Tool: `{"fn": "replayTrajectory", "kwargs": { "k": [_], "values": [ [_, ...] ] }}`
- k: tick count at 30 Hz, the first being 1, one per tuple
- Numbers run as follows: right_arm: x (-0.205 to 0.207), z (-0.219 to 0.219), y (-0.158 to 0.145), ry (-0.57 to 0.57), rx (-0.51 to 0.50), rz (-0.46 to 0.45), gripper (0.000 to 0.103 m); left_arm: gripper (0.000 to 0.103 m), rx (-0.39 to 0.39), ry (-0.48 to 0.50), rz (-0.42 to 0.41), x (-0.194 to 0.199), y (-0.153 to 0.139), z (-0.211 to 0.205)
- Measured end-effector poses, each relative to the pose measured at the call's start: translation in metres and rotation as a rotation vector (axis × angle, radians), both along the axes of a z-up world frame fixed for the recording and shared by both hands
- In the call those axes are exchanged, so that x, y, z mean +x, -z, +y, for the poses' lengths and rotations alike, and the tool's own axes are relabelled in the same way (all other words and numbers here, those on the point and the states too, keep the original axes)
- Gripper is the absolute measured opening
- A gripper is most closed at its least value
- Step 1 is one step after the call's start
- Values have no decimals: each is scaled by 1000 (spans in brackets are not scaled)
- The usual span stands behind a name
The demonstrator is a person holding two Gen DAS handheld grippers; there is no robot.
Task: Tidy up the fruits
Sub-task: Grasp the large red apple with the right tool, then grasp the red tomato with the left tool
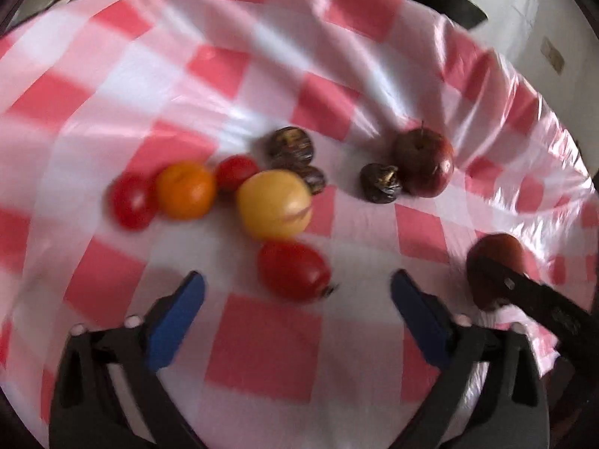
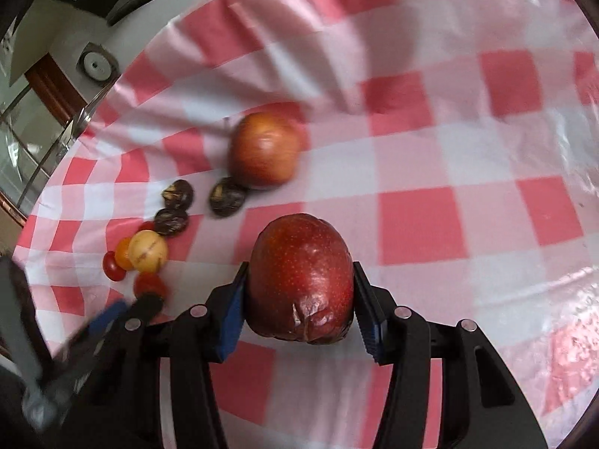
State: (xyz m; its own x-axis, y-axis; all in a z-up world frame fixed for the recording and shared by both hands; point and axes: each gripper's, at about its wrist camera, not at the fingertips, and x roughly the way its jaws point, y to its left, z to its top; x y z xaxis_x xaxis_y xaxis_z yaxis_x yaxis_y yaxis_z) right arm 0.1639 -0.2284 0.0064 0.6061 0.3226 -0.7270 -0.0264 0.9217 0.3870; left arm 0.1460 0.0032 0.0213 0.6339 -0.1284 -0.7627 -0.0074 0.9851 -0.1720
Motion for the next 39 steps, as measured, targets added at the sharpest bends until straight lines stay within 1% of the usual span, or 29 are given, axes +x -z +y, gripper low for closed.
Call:
{"fn": "replayTrajectory", "kwargs": {
  "k": [1,2,4,8,12,18,22,25,27,35,39],
  "values": [
    [-2,-5,4,2,2,-4,51,53,-1,22,18,4,3,-2],
    [-4,-7,5,0,13,-14,51,38,33,16,14,5,3,-3],
    [-4,-8,6,6,33,-20,51,38,25,48,11,-1,4,-4],
    [-7,-7,5,6,15,-45,51,38,40,46,-10,-17,3,-4],
    [-10,1,5,-10,-35,-67,51,38,8,18,-16,-24,2,0],
    [-9,0,6,-16,-20,-66,51,38,-20,-29,-42,-42,-2,6],
    [-14,1,4,-26,-14,-78,51,38,-41,-79,-58,-67,-5,14],
    [-28,-4,-1,-10,17,-103,51,38,-56,-95,-64,-88,-5,17],
    [-41,-6,-1,3,44,-102,51,38,-48,-94,-76,-104,-5,17],
    [-94,3,-5,3,49,-138,51,39,-63,-100,-123,-150,-7,25],
    [-118,6,-5,2,69,-146,51,39,-108,-110,-138,-170,-6,33]
  ]
}}
